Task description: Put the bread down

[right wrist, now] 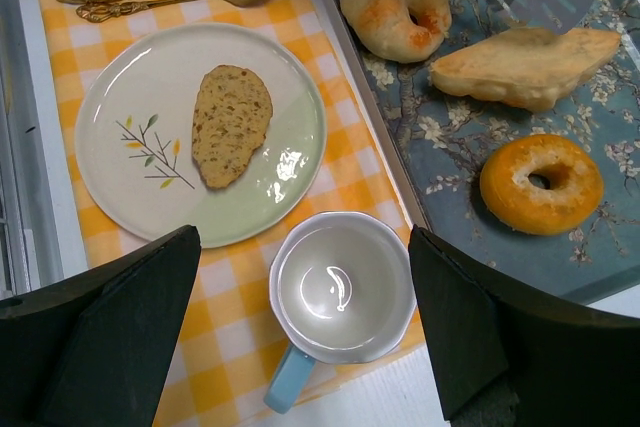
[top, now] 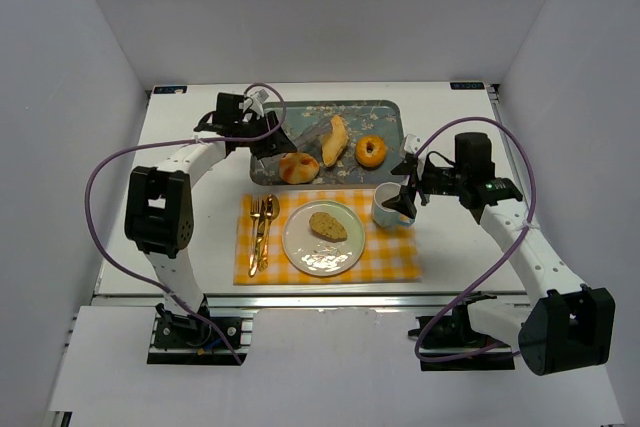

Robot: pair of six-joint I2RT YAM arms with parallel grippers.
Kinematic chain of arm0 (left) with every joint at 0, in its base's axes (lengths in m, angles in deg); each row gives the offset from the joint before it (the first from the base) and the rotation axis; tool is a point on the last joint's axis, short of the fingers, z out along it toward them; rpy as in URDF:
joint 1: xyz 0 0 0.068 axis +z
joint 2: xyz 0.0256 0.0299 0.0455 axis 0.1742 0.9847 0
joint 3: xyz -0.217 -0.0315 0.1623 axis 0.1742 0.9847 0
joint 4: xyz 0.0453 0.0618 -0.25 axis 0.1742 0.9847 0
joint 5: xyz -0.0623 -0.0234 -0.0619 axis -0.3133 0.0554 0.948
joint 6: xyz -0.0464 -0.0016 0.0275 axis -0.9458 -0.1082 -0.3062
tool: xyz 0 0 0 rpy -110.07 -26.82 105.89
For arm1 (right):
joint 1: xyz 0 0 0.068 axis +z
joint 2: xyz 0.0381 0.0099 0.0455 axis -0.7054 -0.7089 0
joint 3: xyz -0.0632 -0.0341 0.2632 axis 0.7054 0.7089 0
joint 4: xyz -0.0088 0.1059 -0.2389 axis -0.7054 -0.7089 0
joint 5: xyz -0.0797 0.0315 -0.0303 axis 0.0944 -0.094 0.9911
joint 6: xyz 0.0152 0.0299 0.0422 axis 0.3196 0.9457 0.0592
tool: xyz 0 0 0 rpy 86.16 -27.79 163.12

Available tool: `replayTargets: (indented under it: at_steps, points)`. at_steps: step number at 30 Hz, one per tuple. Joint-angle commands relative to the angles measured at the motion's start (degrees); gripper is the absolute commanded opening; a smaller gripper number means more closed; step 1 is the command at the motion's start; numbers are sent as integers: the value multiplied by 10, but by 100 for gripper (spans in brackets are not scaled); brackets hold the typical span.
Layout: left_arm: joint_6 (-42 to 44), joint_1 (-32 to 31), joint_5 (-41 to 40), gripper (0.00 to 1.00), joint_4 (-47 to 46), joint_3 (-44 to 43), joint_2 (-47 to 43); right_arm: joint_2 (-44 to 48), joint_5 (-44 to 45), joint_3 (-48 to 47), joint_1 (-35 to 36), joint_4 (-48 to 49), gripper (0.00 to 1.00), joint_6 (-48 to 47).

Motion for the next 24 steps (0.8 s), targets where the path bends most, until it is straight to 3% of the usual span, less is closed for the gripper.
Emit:
replayTargets:
  at_steps: [1,10,14,24]
  points:
    - [21,0,26,56,5,-13,-7,5,-5,1,-3,14,89,-3]
    - [35,-1,67,54,14,15,-8,5,-6,4,-4,15,89,-4]
    - [40,-1,77,45,19,27,-7,5,-8,4,-3,18,89,-2]
    - [60,-4,70,51,47,13,3,8,-8,4,-3,19,89,0]
